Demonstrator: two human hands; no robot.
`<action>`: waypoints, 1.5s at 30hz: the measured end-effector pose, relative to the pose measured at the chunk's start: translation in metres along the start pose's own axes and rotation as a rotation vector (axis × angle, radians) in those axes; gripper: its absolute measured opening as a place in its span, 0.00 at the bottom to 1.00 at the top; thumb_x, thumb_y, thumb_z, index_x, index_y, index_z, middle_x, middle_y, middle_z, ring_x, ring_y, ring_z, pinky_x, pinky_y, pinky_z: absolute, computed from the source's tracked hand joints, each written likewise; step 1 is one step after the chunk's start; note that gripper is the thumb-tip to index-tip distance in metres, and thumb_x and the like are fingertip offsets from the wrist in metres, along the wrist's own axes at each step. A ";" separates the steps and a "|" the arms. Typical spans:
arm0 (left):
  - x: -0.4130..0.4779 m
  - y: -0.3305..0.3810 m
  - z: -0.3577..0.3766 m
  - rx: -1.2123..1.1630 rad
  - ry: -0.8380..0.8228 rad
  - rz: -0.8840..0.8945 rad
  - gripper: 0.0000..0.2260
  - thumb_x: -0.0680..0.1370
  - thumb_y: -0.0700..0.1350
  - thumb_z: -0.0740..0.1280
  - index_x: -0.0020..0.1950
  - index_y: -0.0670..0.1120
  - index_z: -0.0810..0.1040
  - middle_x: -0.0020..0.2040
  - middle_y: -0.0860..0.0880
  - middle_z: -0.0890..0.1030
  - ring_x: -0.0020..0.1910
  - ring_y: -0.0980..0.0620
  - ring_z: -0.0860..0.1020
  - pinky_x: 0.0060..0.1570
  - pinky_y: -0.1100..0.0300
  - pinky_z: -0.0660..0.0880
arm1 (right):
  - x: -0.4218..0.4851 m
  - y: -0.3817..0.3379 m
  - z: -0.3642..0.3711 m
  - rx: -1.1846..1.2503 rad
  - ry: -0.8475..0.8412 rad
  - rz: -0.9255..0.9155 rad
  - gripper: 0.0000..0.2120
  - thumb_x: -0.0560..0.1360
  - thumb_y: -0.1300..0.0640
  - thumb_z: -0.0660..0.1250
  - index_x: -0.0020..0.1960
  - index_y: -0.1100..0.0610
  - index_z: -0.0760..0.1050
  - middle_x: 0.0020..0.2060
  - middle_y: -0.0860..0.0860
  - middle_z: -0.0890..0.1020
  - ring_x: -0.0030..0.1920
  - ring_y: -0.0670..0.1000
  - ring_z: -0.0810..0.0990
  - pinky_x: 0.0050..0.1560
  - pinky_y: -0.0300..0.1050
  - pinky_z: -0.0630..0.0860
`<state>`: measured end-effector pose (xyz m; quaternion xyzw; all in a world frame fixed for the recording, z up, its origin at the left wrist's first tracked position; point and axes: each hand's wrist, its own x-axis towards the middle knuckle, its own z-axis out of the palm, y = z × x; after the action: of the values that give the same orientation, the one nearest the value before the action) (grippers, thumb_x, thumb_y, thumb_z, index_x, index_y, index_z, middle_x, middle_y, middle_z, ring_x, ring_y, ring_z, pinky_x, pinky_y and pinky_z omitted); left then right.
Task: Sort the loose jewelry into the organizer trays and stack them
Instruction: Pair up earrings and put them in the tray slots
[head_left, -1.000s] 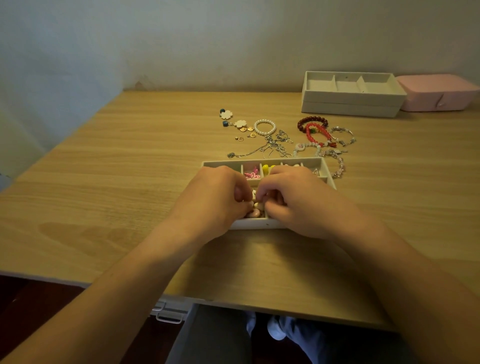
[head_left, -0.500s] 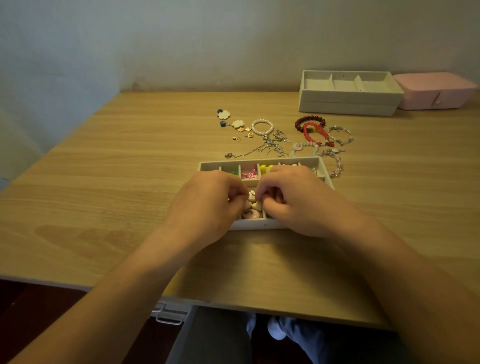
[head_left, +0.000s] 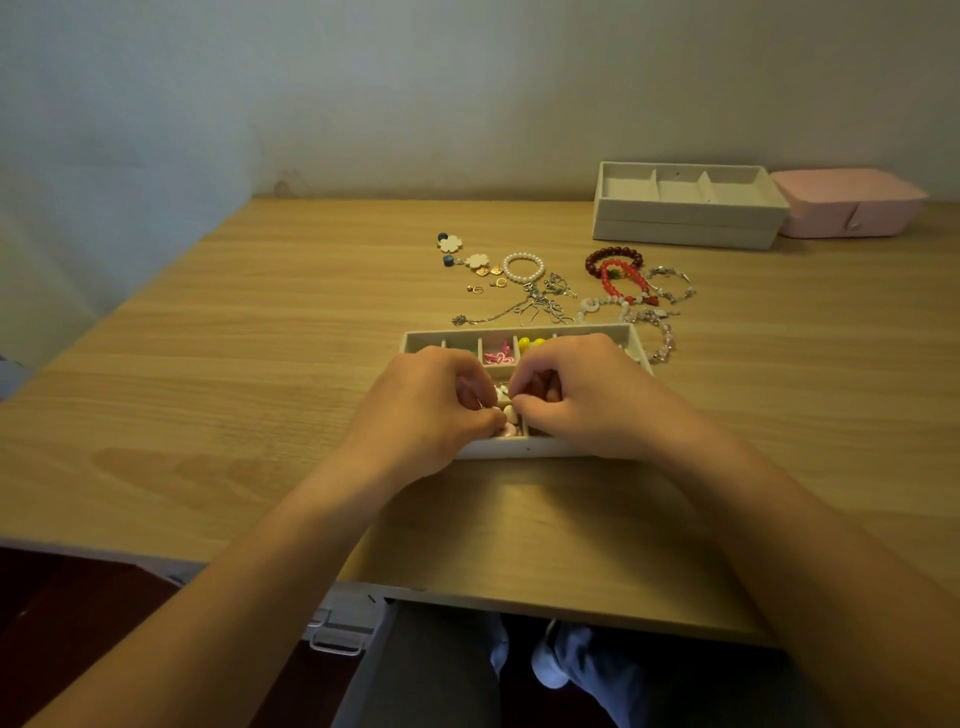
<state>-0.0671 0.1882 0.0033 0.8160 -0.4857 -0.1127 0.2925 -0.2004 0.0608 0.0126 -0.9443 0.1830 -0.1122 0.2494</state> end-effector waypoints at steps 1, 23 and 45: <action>0.001 0.001 -0.002 -0.011 -0.017 -0.003 0.08 0.68 0.50 0.80 0.39 0.54 0.82 0.34 0.55 0.82 0.32 0.60 0.77 0.31 0.64 0.67 | 0.000 0.000 -0.001 -0.001 -0.009 0.005 0.05 0.77 0.56 0.70 0.49 0.51 0.85 0.41 0.43 0.81 0.42 0.42 0.78 0.43 0.40 0.78; 0.119 -0.043 -0.047 -0.101 0.051 -0.201 0.03 0.76 0.42 0.74 0.45 0.49 0.82 0.44 0.49 0.84 0.40 0.53 0.80 0.41 0.57 0.78 | 0.123 0.021 -0.028 0.226 0.067 0.243 0.12 0.80 0.65 0.64 0.52 0.52 0.82 0.50 0.50 0.81 0.51 0.49 0.79 0.44 0.40 0.75; 0.194 -0.067 -0.007 0.053 -0.075 0.093 0.01 0.77 0.48 0.73 0.46 0.54 0.83 0.47 0.55 0.82 0.50 0.54 0.78 0.54 0.53 0.77 | 0.148 0.058 -0.045 0.281 0.087 0.269 0.09 0.80 0.63 0.67 0.54 0.52 0.83 0.48 0.49 0.83 0.47 0.46 0.82 0.41 0.36 0.78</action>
<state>0.0824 0.0481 -0.0107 0.7952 -0.5364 -0.1168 0.2574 -0.0970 -0.0650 0.0392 -0.8615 0.3007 -0.1428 0.3834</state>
